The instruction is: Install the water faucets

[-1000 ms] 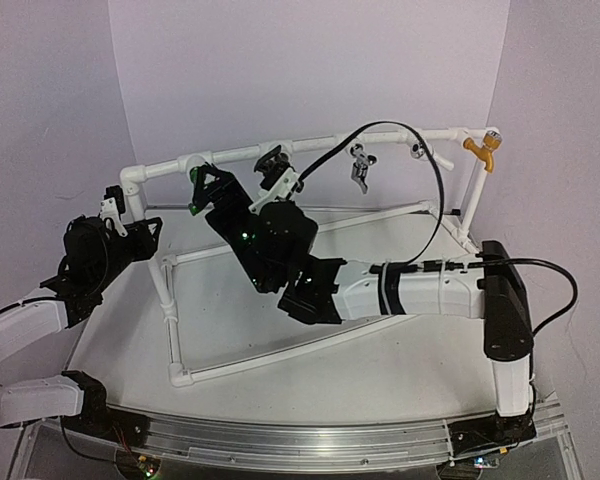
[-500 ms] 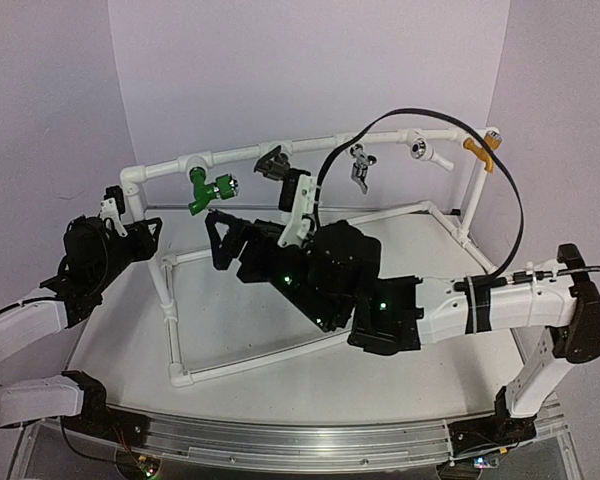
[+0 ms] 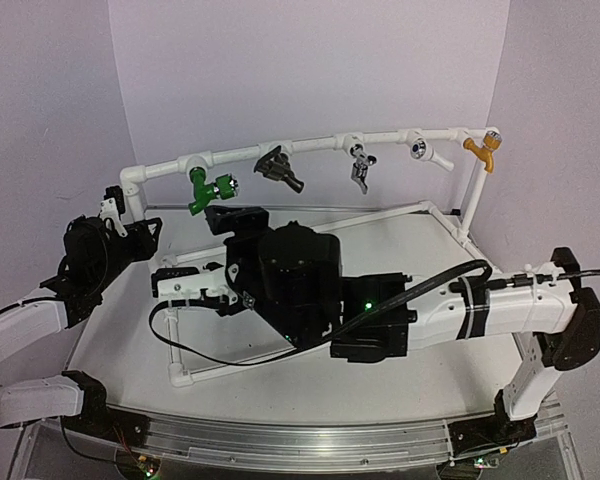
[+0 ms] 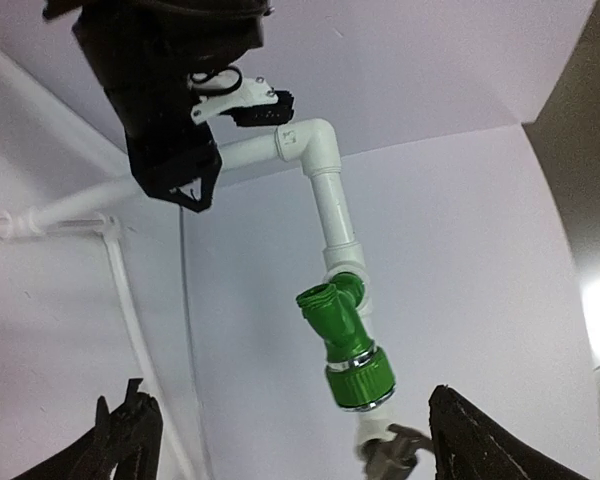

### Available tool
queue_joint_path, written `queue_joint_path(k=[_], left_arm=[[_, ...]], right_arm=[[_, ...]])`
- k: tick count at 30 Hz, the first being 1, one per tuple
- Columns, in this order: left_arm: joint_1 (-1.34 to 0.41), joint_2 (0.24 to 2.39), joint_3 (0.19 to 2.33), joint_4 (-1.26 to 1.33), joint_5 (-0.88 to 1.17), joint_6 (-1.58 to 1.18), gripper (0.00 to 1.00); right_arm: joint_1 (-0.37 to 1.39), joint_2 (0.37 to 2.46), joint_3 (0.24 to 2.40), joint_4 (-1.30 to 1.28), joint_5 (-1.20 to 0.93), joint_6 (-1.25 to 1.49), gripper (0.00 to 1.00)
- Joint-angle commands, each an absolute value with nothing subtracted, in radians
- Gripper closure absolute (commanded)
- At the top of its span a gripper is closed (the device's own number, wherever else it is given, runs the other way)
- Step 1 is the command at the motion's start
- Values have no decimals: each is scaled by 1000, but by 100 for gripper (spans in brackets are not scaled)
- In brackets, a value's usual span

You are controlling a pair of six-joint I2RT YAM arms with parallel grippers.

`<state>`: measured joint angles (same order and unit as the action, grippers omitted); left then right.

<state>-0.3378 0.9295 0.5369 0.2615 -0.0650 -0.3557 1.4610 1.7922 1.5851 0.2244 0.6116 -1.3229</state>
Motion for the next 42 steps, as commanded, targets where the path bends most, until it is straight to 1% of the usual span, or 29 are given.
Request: queue_joint_path(k=[1,4,10,13,16,25,37,40,42], left_arm=[[-374,934,561,176,42,-539,100],[-374,931,563,176,43,-531,100],[-375,923,563,174,43,-522,100],[-374,925,564,173,47,-523,100],[-374,920,564,172,49,-523,100],[-373,918,567,169,49,-517,100],[-373,929,572,168,56,-522,100],[-374,925,570,168,57,-526,100],[-373,922,568,167,58,-529,100]], right_arm=[[1446,1884,1720,287,683,-1809,11],[1430,1940,1782,298,700,-1903,15],[1400,2035,1886,339,710,-1989,22],[1386,2072,1934,356,699,-2001,27],[1368,2114,1997,362,715,-2013,29],[1329,2174,2076,362,740,-2013,41],[1305,2252,2183,363,768,-1927,66],[1303,2277,2217,364,769,-1898,73],[1301,2294,2241,364,776,-1880,80]])
